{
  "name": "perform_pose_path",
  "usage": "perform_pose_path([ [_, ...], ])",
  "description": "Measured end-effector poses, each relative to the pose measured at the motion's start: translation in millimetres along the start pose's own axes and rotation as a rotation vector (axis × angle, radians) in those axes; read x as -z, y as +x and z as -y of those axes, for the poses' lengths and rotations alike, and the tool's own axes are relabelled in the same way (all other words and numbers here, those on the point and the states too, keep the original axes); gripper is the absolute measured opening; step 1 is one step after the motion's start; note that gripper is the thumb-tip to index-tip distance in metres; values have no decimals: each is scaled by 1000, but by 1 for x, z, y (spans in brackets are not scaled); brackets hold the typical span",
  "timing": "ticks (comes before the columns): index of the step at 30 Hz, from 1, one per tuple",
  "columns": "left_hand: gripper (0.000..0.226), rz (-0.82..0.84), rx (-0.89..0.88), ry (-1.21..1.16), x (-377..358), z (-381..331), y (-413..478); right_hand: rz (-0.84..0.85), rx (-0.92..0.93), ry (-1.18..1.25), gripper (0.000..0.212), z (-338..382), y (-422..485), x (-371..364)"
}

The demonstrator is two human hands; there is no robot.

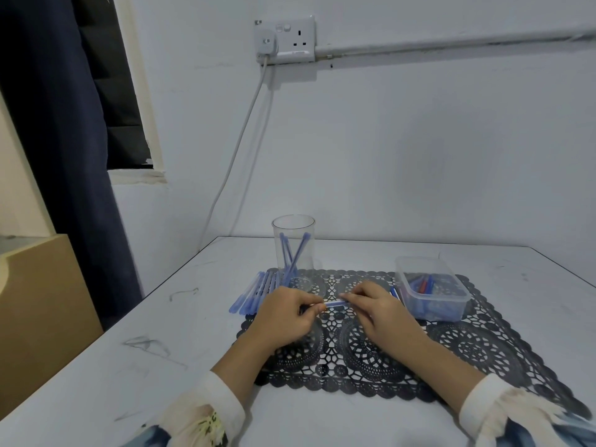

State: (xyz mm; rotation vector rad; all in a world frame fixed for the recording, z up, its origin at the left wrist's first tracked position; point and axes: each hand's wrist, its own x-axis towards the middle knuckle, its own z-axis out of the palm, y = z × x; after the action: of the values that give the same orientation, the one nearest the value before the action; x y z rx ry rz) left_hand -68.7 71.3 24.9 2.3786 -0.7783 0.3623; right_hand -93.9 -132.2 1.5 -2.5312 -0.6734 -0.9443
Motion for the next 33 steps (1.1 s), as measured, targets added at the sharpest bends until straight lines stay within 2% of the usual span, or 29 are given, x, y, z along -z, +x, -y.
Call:
perform_pose_path([
  [9,23,-40,-28,3,2,1,0,11,-67,-25,35,-4,0,-5],
  [18,23,-49,-59,15,2,2,0,20,-9,-83,15,-2,3,-1],
  [23,23,-49,-66,18,2,2,0,75,34,-153,18,-1,3,4],
  [28,23,-36,-62,8,3,2,-1,160,57,-108,36,-4,2,9],
  [33,21,-30,-69,-32,3,2,-2,174,70,-65,36,-4,3,12],
])
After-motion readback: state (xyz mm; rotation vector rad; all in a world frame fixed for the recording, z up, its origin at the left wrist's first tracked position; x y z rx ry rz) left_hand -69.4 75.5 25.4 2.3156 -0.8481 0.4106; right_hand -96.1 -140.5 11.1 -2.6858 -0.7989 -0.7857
